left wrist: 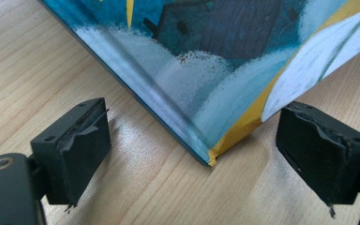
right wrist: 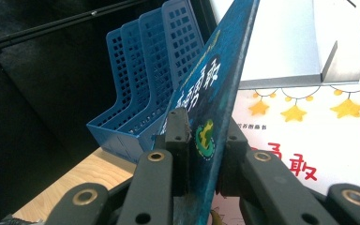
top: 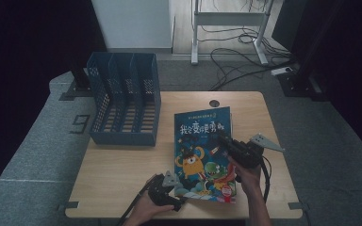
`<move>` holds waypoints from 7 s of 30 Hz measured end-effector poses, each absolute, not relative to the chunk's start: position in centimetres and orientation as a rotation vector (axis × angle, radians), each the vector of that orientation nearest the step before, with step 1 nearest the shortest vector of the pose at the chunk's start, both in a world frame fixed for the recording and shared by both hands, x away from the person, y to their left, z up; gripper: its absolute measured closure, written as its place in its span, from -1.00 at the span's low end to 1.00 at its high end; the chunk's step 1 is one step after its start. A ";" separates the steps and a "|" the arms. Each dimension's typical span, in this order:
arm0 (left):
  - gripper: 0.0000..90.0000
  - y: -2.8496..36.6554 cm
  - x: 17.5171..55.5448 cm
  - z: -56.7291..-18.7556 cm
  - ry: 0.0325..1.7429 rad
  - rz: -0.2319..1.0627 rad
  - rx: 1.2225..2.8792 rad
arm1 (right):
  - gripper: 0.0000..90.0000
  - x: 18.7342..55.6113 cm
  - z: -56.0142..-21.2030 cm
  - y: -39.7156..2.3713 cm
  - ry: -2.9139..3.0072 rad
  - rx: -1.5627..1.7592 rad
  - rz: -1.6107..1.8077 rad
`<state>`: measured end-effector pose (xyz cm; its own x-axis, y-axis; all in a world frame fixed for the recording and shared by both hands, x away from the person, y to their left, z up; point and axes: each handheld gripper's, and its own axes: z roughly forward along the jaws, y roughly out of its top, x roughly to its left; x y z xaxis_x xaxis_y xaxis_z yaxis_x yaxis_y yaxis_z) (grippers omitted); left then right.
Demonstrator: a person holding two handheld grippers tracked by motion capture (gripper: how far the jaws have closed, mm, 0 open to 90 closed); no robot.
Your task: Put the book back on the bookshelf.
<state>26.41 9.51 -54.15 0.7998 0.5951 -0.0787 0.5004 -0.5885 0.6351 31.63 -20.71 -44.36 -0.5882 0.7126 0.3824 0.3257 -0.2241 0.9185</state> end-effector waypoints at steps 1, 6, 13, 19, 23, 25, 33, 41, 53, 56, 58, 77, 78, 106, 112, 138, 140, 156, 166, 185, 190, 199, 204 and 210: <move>-0.77 9.5 26.4 -54.1 0.806 0.184 2.320 | 0.73 31.6 -44.3 -20.7 1.739 1.228 1.885; -0.77 9.5 26.4 -54.1 0.807 0.187 2.322 | 0.73 31.6 -44.4 -20.8 1.739 1.217 1.893; -0.76 9.6 26.5 -54.1 0.809 0.190 2.326 | 0.74 31.4 -44.3 -20.7 1.736 1.188 1.908; -0.76 9.7 26.7 -54.1 0.828 0.197 2.316 | 0.75 30.9 -43.8 -20.2 1.728 1.127 1.918; -0.77 9.9 26.9 -54.1 0.835 0.200 2.315 | 0.76 30.4 -43.3 -19.7 1.726 1.084 1.912; -0.77 9.9 26.9 -54.1 0.839 0.202 2.314 | 0.77 30.3 -43.2 -19.6 1.726 1.067 1.915; -0.77 10.0 27.3 -54.1 0.854 0.208 2.307 | 0.77 30.0 -43.0 -19.3 1.714 1.025 1.920; -0.77 10.4 27.8 -54.2 0.879 0.228 2.298 | 0.78 29.3 -42.5 -18.9 1.736 0.944 1.907; -0.77 10.6 28.2 -54.2 0.897 0.247 2.298 | 0.78 29.1 -42.2 -18.8 1.760 0.905 1.882; -0.77 10.6 28.4 -54.2 0.906 0.252 2.293 | 0.78 28.7 -42.0 -18.5 1.759 0.869 1.870; -0.77 10.6 28.5 -54.2 0.912 0.254 2.291 | 0.78 28.5 -41.8 -18.3 1.760 0.849 1.857; -0.69 11.9 29.0 -54.0 0.966 0.233 2.254 | 0.77 28.4 -41.7 -18.2 1.766 0.818 1.850; -0.69 11.8 28.9 -54.1 0.953 0.235 2.261 | 0.77 28.4 -41.7 -18.3 1.765 0.819 1.850; -0.84 9.6 30.0 -54.4 0.922 0.302 2.309 | 0.77 28.3 -41.4 -18.2 1.776 0.741 1.806; -0.83 9.7 29.9 -54.3 0.924 0.292 2.305 | 0.77 28.4 -41.6 -18.5 1.777 0.750 1.821; -0.68 11.1 29.6 -53.5 0.941 0.275 2.194 | 0.78 27.9 -41.6 -19.7 1.882 0.728 1.825; -0.68 11.2 29.6 -53.4 0.942 0.281 2.178 | 0.79 27.9 -41.7 -19.8 1.885 0.727 1.832; -0.67 11.9 30.4 -51.4 0.924 0.317 2.081 | 0.77 27.3 -41.8 -20.7 1.953 0.744 1.816; -0.65 12.1 31.7 -49.3 0.885 0.289 2.020 | 0.77 26.6 -42.1 -21.1 1.979 0.750 1.808; -0.49 11.1 31.7 -46.4 0.792 0.313 1.973 | 0.67 26.6 -42.9 -21.9 1.983 0.785 1.778; -0.40 10.8 31.3 -46.5 0.783 0.346 1.966 | 0.64 26.7 -43.1 -21.9 1.970 0.796 1.772; -0.33 11.0 31.0 -46.6 0.755 0.374 1.938 | 0.58 27.0 -43.6 -22.1 2.002 0.806 1.734; -0.31 11.3 30.6 -46.7 0.733 0.355 1.912 | 0.53 27.2 -43.9 -22.3 2.004 0.826 1.715; -0.30 11.4 29.9 -46.9 0.706 0.357 1.892 | 0.50 27.2 -44.2 -22.7 2.010 0.840 1.703</move>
<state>29.86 11.39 -46.92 0.7824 0.6188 -0.0710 0.3104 -0.2886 0.9057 27.19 -22.67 -44.25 -0.7517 0.6529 0.0935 0.1995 0.0899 0.9758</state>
